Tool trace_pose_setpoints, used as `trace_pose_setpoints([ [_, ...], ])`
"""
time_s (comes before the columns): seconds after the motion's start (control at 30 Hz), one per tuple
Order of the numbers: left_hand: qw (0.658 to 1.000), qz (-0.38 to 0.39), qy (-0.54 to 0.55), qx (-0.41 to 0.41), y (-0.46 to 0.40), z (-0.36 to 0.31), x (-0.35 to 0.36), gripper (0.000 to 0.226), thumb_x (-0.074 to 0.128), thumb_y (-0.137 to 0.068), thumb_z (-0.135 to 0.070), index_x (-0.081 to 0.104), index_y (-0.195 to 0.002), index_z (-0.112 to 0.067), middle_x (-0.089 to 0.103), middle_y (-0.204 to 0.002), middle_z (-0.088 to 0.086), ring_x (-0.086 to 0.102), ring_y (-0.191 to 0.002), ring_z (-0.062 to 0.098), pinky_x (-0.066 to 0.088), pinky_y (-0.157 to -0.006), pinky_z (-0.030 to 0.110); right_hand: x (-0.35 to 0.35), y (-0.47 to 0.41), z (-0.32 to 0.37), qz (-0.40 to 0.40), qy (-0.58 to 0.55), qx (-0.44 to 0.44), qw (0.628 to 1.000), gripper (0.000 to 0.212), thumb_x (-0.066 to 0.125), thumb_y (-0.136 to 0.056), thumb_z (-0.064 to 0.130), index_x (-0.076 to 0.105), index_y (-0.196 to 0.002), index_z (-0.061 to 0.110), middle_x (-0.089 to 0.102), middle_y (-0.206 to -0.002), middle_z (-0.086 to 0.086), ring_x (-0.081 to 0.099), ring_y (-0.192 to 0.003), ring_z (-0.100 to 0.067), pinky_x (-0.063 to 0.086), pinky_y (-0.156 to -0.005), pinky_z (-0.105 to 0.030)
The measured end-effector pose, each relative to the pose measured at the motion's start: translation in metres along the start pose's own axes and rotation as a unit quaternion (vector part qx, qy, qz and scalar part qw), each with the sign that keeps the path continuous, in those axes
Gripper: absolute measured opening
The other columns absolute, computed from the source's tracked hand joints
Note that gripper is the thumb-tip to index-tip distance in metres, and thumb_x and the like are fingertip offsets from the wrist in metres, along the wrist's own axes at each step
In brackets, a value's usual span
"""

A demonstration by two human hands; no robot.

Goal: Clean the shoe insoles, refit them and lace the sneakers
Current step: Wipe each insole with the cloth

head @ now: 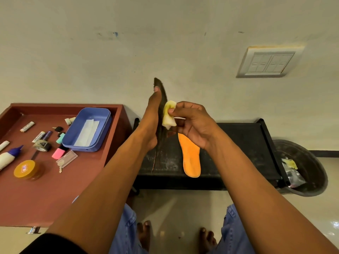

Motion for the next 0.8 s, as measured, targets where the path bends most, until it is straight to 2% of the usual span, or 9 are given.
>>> trace_pose_setpoints([
  [0.07,0.999,-0.001,0.028,-0.016,-0.001,0.000,-0.004,0.077,0.038,-0.096,-0.074,0.061,-0.136,-0.013,0.074,-0.117,0.016,0.074,-0.104,0.030,0.061,-0.090,0.043,-0.004,-0.001,0.001,-0.024,-0.034,0.005,0.999,0.014,0.070,-0.086,-0.003,0.063,-0.098,0.000,0.067,-0.103,-0.023,0.069,-0.095,-0.039,0.058,-0.087,-0.052],
  [0.13,0.998,0.009,0.064,-0.028,-0.003,-0.001,-0.007,0.079,0.038,-0.096,-0.074,0.061,-0.135,-0.010,0.072,-0.123,0.019,0.071,-0.112,0.034,0.056,-0.099,0.048,-0.011,-0.004,0.004,-0.062,-0.072,-0.007,0.995,0.012,0.066,-0.086,-0.007,0.061,-0.093,0.001,0.068,-0.104,-0.026,0.070,-0.098,-0.041,0.058,-0.089,-0.054],
  [0.2,0.996,0.021,0.080,-0.029,-0.005,-0.001,-0.007,0.081,0.035,-0.097,-0.074,0.061,-0.134,-0.007,0.069,-0.128,0.020,0.067,-0.119,0.037,0.054,-0.101,0.053,-0.021,-0.006,0.005,-0.115,-0.075,-0.023,0.990,0.012,0.066,-0.085,-0.009,0.061,-0.090,0.001,0.069,-0.102,-0.024,0.071,-0.098,-0.041,0.059,-0.088,-0.055],
  [0.37,0.991,0.056,0.096,-0.067,-0.005,0.007,-0.001,0.089,0.029,-0.093,-0.080,0.063,-0.133,-0.007,0.070,-0.127,0.019,0.067,-0.119,0.038,0.046,-0.103,0.068,-0.040,-0.007,0.008,-0.240,0.078,-0.103,0.962,0.010,0.077,-0.079,0.003,0.073,-0.078,0.013,0.074,-0.096,-0.014,0.073,-0.092,-0.040,0.061,-0.077,-0.059],
  [0.43,0.990,0.068,0.090,-0.079,-0.004,0.009,0.002,0.082,0.031,-0.095,-0.077,0.062,-0.132,-0.011,0.071,-0.125,0.020,0.068,-0.118,0.040,0.046,-0.104,0.068,-0.038,-0.005,0.011,-0.251,0.130,-0.139,0.949,0.007,0.079,-0.082,0.009,0.074,-0.085,0.013,0.074,-0.094,-0.009,0.074,-0.087,-0.032,0.064,-0.066,-0.047],
  [0.5,0.990,0.089,0.067,-0.085,-0.003,0.011,0.004,0.074,0.031,-0.097,-0.074,0.061,-0.133,-0.016,0.071,-0.125,0.020,0.068,-0.117,0.040,0.044,-0.105,0.069,-0.034,-0.001,0.015,-0.250,0.179,-0.172,0.936,0.008,0.080,-0.085,0.014,0.075,-0.092,0.013,0.074,-0.093,-0.006,0.073,-0.085,-0.022,0.059,-0.055,-0.026],
  [0.57,0.989,0.110,0.037,-0.089,-0.003,0.013,0.006,0.070,0.030,-0.099,-0.072,0.062,-0.132,-0.019,0.071,-0.125,0.018,0.068,-0.117,0.039,0.044,-0.105,0.069,-0.033,0.000,0.017,-0.263,0.235,-0.198,0.914,0.009,0.080,-0.085,0.020,0.076,-0.092,0.016,0.074,-0.090,0.001,0.070,-0.081,-0.012,0.054,-0.055,-0.018],
  [0.7,0.984,0.143,-0.003,-0.103,-0.001,0.018,0.011,0.072,0.030,-0.098,-0.072,0.060,-0.139,-0.021,0.069,-0.130,0.018,0.068,-0.117,0.038,0.046,-0.102,0.069,-0.035,0.001,0.018,-0.296,0.300,-0.208,0.883,0.009,0.080,-0.085,0.032,0.077,-0.089,0.025,0.072,-0.086,0.014,0.069,-0.082,-0.006,0.061,-0.073,-0.032],
  [0.8,0.984,0.142,-0.012,-0.103,-0.001,0.019,0.012,0.070,0.030,-0.099,-0.071,0.062,-0.137,-0.022,0.069,-0.129,0.017,0.069,-0.115,0.037,0.048,-0.100,0.068,-0.034,0.000,0.015,-0.292,0.313,-0.196,0.882,0.005,0.080,-0.085,0.028,0.077,-0.089,0.026,0.072,-0.087,0.014,0.069,-0.084,-0.009,0.063,-0.074,-0.039],
])
Point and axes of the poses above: each hand's wrist, its own y-axis away from the middle knuckle, its own x-axis out of the palm, z = x × y, the point moved 4 cm from there along -y, towards the middle knuckle
